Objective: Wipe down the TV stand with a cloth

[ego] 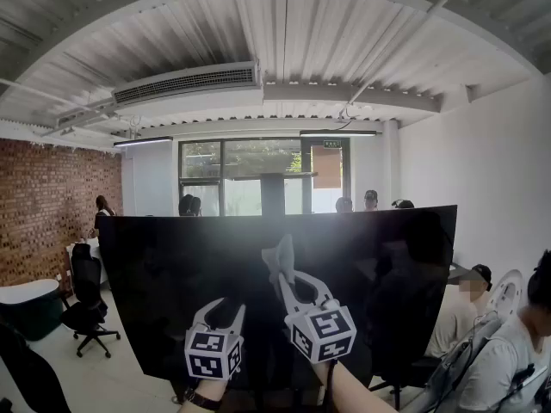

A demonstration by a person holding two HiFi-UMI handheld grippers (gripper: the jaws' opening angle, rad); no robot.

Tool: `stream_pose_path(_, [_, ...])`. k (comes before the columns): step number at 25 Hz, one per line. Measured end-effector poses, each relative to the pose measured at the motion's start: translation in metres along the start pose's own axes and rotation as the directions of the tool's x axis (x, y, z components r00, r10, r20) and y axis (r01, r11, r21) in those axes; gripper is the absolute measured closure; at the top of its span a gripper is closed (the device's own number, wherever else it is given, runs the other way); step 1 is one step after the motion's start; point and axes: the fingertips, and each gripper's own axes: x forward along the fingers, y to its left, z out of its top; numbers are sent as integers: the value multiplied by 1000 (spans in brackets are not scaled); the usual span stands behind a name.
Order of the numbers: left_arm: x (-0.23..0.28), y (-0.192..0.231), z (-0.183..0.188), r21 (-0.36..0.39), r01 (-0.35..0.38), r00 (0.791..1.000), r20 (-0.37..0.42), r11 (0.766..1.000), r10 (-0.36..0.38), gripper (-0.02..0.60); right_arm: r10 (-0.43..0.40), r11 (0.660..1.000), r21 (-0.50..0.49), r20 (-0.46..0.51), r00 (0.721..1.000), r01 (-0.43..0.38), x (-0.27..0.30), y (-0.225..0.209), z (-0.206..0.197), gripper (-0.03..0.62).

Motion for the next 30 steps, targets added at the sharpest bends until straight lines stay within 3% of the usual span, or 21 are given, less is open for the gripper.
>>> stream_pose_path(8, [49,49,92,86,-37,994,109,996,28,428,-15,995,-95,42,999,19,135,-10,34,571])
stream_pose_path(15, [66,79,110,117,-44,989,143,992,27,428,-54,995,-88,-46,997,49,202,-26,16,571])
stream_pose_path(21, [86,84,93,110,-23,988,155,994,6,428,-213,973,-102,-60,975,207,170,-125,4,571])
stream_pose_path(26, [98,63,95,94,9,988,154,995,-24,428,-348,934,-113,-79,934,339,114,-211,13,571])
stream_pose_path(28, [91,46,98,75,19,988,150,997,-30,428,-341,937,-112,-76,937,332,89,-217,23,571])
stream_pose_path(30, [77,26,96,60,22,988,153,998,-31,428,-276,956,-111,-47,960,270,63,-188,32,570])
